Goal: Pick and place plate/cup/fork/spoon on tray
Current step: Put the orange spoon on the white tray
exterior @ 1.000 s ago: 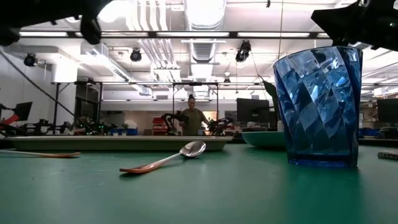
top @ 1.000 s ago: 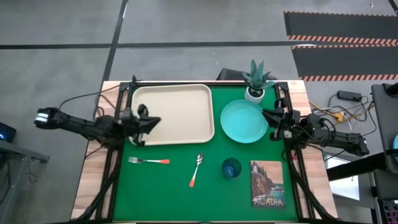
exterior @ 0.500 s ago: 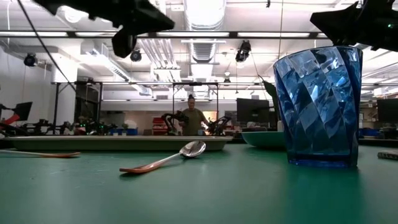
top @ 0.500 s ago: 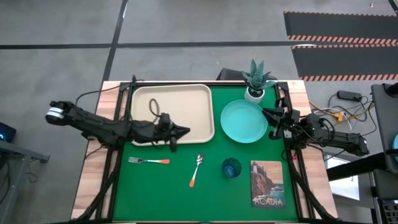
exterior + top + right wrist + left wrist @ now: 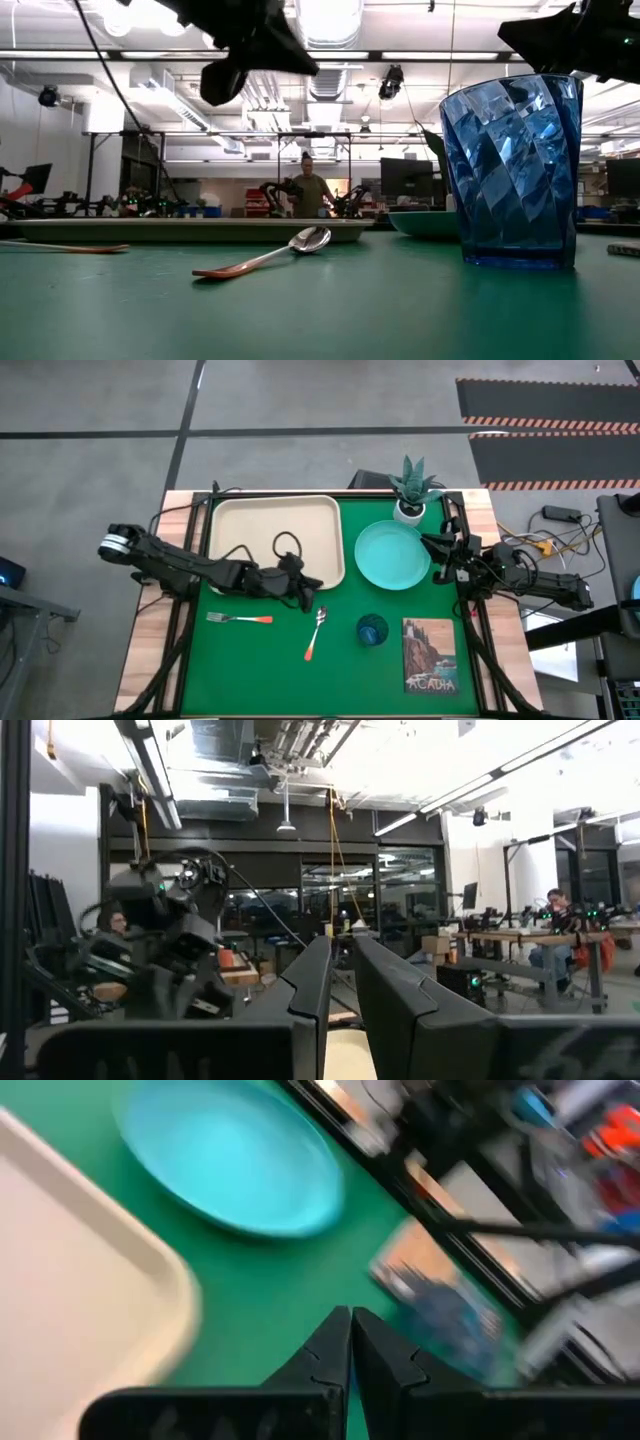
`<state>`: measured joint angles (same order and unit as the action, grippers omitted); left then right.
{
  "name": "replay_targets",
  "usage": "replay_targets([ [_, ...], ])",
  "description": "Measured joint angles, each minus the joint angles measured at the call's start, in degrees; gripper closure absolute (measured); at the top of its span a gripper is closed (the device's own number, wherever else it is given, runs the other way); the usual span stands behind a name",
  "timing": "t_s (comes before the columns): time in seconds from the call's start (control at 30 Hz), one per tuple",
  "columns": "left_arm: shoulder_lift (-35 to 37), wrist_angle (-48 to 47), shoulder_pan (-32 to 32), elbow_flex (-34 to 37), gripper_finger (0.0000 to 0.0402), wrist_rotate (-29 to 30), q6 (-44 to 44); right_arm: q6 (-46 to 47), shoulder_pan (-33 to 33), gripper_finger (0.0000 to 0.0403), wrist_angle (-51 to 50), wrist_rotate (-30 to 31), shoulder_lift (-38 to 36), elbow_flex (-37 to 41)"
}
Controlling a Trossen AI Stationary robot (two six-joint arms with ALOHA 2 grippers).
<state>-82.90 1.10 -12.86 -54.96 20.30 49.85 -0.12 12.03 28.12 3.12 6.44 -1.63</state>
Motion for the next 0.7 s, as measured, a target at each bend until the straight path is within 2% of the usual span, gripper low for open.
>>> replay_targets([
  [0.1,-2.0,-0.1,-0.7,-2.5,0.0402,-5.0,1.6,0.3,0.0,0.0360,-0.4,0.0,0.0,0.0],
  [0.27,-4.2,-1.6,-1.5,-5.3,0.0402,-8.0,6.5,1.1,0.0,0.0360,-0.4,0.0,0.0,0.0],
  [0.43,-6.9,-1.8,-3.5,-4.5,0.0402,-11.4,13.7,0.7,0.0,0.0360,0.3,0.0,0.0,0.0],
  [0.7,-11.7,-5.5,-3.4,-2.7,0.0402,-13.4,17.3,0.1,0.0,0.0360,4.3,0.0,0.0,0.0],
])
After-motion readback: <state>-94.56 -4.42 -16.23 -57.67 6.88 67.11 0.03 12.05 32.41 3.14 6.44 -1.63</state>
